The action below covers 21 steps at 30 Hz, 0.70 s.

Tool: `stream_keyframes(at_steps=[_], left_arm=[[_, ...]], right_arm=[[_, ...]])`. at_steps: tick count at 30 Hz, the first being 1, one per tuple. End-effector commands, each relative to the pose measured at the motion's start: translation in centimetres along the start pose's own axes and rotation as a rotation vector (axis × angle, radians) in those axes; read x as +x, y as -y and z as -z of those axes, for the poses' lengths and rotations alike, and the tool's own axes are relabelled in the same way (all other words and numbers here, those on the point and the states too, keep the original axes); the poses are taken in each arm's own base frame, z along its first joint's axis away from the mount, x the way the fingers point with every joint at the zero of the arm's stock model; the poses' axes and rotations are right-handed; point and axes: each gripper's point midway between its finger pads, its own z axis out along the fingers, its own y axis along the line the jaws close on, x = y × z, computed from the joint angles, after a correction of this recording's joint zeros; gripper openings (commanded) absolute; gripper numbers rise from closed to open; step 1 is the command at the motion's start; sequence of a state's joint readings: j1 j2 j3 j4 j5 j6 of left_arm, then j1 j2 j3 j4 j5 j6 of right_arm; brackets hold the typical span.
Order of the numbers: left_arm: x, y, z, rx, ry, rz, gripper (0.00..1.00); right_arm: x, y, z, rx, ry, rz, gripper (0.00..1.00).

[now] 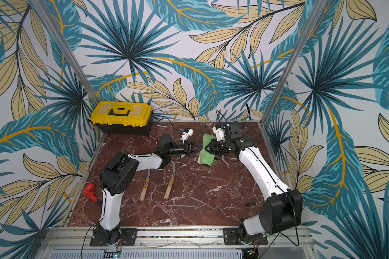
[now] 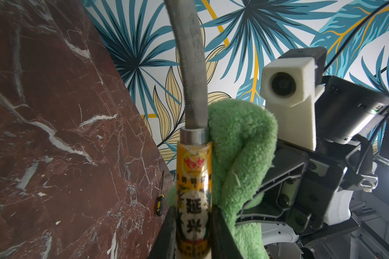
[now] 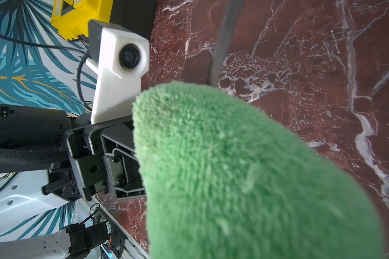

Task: Wipe small sickles with rags
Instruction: Wipe the small sickle.

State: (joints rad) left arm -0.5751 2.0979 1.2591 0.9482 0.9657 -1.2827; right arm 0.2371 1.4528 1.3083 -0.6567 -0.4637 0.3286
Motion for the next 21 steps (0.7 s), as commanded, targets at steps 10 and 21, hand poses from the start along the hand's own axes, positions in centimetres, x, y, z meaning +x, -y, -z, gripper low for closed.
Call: stream_keyframes(at_steps=[10, 21], left_arm=[[-2.8, 5.7, -1.2, 0.107, 0.035, -0.152, 0.0], [-2.2, 5.1, -0.8, 0.091, 0.034, -0.14, 0.0]], right_arm=[[7.5, -2.3, -3.9, -0.107, -0.127, -0.026, 0.16], [6.3, 0.7, 0.7, 0.056, -0.032, -0.049, 0.16]])
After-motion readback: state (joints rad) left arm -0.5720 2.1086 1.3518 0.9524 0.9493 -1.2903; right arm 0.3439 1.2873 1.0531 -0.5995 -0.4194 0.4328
